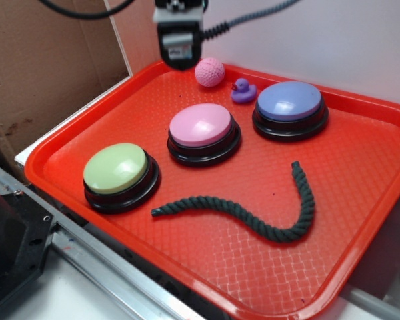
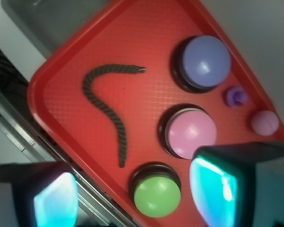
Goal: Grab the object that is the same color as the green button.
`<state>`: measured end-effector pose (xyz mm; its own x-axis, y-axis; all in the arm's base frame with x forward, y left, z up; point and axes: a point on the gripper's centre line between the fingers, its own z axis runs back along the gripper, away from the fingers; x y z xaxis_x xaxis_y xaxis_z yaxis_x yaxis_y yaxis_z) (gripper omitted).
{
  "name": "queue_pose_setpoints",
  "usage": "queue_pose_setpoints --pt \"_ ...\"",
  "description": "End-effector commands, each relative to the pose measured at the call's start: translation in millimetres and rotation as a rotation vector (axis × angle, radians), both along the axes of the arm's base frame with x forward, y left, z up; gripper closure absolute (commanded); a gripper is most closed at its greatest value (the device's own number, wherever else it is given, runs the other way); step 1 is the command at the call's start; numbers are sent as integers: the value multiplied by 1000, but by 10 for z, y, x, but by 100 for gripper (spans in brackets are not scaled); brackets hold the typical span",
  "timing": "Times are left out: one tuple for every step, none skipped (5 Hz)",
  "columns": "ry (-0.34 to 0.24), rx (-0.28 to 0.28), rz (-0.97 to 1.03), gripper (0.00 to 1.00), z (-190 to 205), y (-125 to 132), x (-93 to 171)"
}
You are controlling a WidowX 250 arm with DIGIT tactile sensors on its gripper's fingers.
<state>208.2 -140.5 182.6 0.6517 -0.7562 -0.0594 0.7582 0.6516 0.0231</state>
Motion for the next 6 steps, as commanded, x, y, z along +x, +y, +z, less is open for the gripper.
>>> queue_pose_setpoints --pt "47 77 -213 0 -519 149 -191" --pt "75 52 -287 0 -780 124 -219" --pt "75 3 -247 0 -942 102 -285" --pt "72 -143 -301 0 -1298 158 -412" --pt "140 -158 -371 0 -1625 210 -489" --pt "187 -140 -373 0 -1812 264 -512"
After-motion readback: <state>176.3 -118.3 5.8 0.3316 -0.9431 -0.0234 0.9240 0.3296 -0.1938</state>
